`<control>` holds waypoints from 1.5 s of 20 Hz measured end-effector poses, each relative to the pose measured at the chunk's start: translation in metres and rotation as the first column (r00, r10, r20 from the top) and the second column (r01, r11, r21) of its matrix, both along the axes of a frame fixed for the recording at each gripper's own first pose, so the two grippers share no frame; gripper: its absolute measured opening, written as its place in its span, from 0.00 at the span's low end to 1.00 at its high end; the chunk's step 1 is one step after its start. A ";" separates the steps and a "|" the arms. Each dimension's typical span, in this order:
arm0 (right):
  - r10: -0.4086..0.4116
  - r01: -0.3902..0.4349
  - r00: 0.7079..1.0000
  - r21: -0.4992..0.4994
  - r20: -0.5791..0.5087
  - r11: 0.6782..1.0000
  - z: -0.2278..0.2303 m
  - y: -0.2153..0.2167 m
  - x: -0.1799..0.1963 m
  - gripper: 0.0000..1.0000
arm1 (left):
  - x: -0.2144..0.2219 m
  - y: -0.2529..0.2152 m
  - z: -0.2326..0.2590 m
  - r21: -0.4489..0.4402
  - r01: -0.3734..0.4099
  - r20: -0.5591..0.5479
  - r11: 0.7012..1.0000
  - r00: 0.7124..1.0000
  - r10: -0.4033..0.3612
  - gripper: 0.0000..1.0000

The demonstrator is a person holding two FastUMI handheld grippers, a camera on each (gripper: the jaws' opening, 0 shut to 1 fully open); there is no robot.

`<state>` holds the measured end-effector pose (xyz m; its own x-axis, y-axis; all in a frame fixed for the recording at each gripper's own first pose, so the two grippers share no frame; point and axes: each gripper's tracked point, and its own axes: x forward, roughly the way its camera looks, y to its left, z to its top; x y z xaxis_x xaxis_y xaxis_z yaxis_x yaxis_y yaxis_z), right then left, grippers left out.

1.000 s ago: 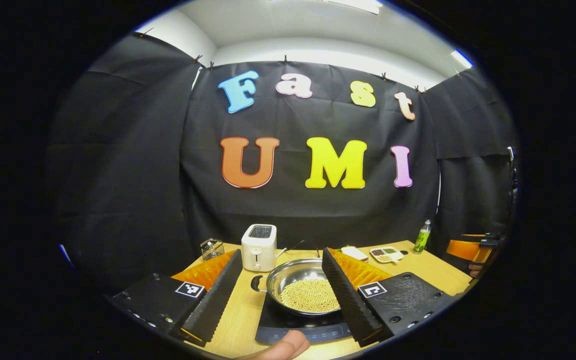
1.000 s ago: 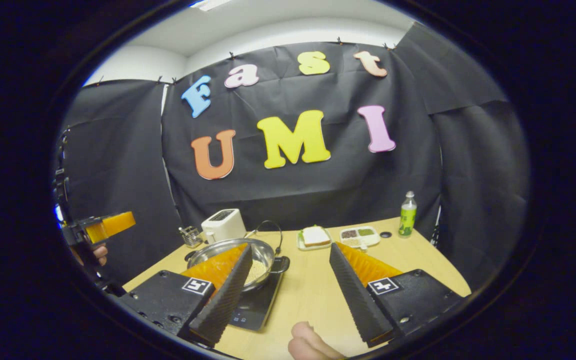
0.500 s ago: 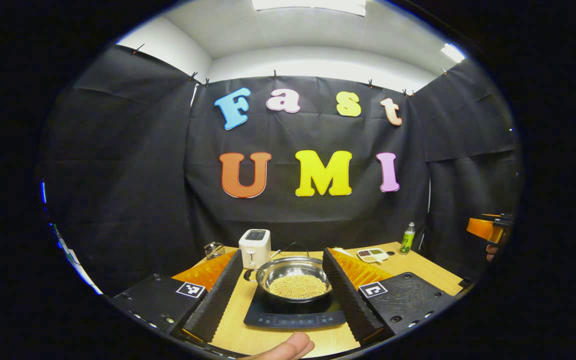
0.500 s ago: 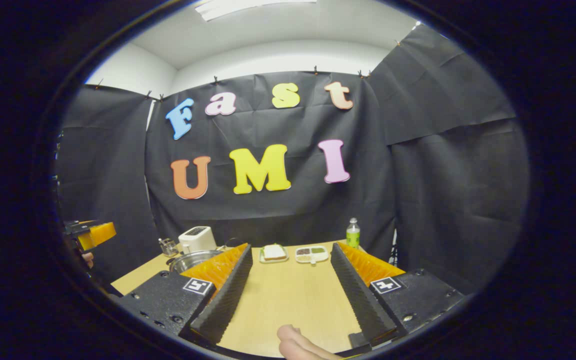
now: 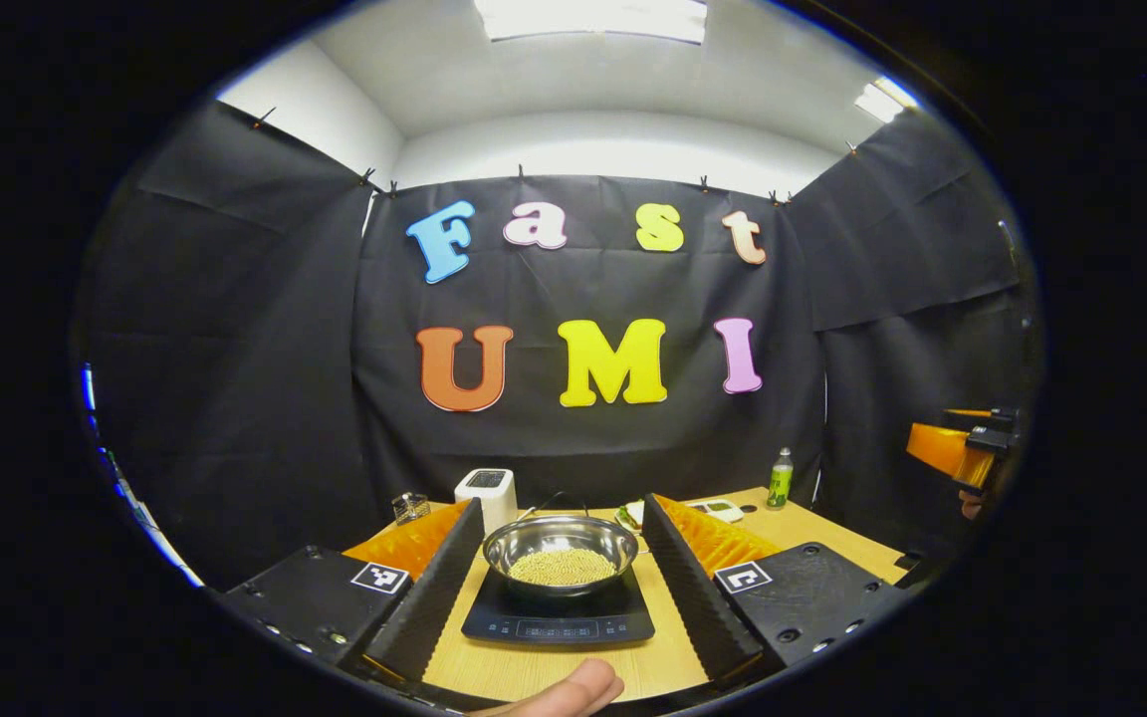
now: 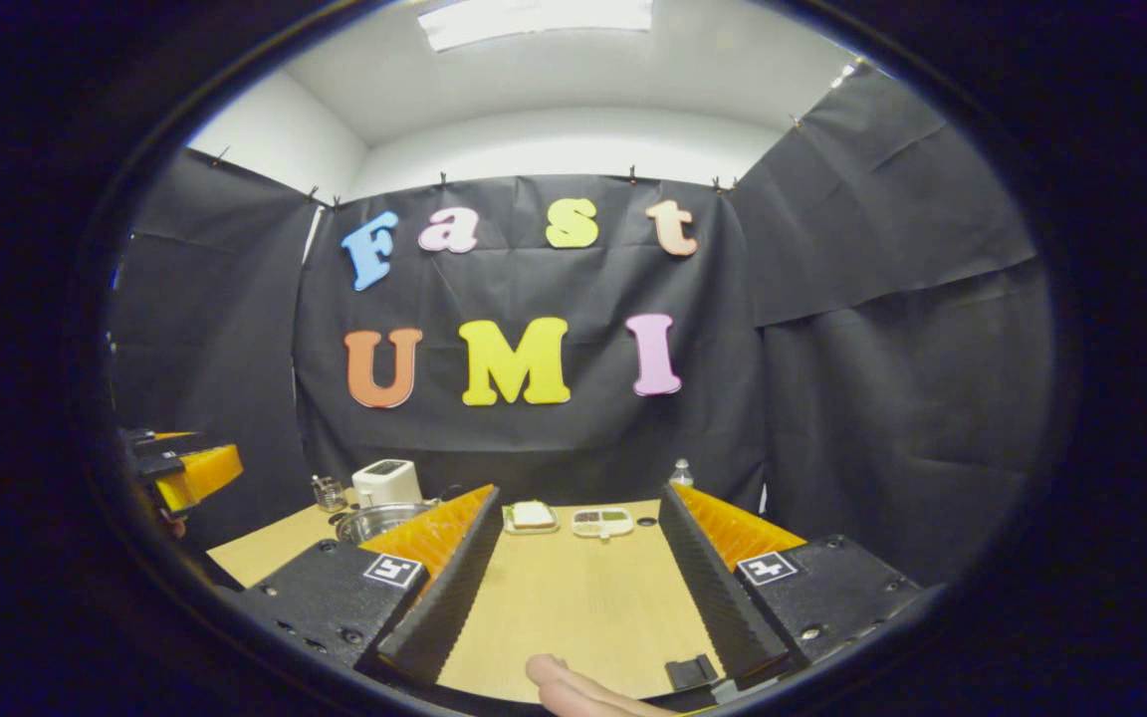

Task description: First push the handle of the pot to place it horizontally, then grasp the pot with both hands and set it on the induction cooktop.

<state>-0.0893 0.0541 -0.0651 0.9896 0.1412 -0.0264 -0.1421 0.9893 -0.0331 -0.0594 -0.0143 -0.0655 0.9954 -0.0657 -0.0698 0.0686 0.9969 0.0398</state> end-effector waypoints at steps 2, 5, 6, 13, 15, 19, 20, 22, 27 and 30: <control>0.007 -0.007 1.000 -0.019 0.018 1.000 0.001 0.004 -0.008 0.96 | -0.006 -0.001 -0.005 -0.026 0.003 -0.008 1.000 1.000 -0.004 0.96; 0.028 -0.027 0.999 -0.037 0.023 0.999 0.001 0.016 -0.013 0.96 | -0.005 0.006 -0.006 -0.076 0.000 -0.010 0.997 1.000 -0.001 0.96; 0.035 -0.034 0.999 -0.040 0.025 0.999 0.000 0.020 -0.013 1.00 | -0.006 0.013 -0.005 -0.084 -0.009 -0.007 0.996 1.000 0.008 0.96; 0.064 -0.063 0.998 -0.049 0.016 0.997 -0.007 0.033 -0.012 1.00 | -0.008 0.034 -0.007 -0.087 -0.061 0.003 0.994 0.998 0.061 0.95; 0.057 -0.057 0.998 -0.042 0.011 0.998 -0.009 0.031 -0.010 1.00 | -0.009 0.030 -0.007 -0.094 -0.045 -0.001 0.995 0.999 0.045 0.95; 0.038 -0.038 0.999 -0.024 0.001 0.999 -0.011 0.024 -0.006 1.00 | -0.011 0.026 -0.007 -0.089 -0.029 0.000 0.996 1.000 0.029 0.95; 0.032 -0.032 0.999 -0.017 0.004 0.999 -0.010 0.022 -0.004 1.00 | -0.011 0.025 -0.006 -0.085 -0.023 0.000 0.996 1.000 0.023 0.95; 0.019 -0.019 1.000 0.001 0.017 1.000 -0.008 0.019 -0.004 0.96 | -0.011 0.021 -0.007 -0.082 -0.013 0.000 0.997 1.000 0.013 0.95; 0.008 -0.008 1.000 0.009 0.021 1.000 -0.009 0.014 -0.004 0.96 | -0.011 0.017 -0.009 -0.077 0.005 -0.002 0.997 1.000 -0.005 0.95; 0.011 -0.011 1.000 0.014 0.013 1.000 -0.010 0.015 -0.003 0.96 | -0.010 0.014 -0.010 -0.079 0.012 -0.001 0.997 1.000 -0.012 0.95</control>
<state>-0.0921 0.0693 -0.0751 0.9883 0.1523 -0.0116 -0.1525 0.9881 -0.0211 -0.0695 0.0000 -0.0752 0.9944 -0.0834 -0.0653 0.0810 0.9960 -0.0389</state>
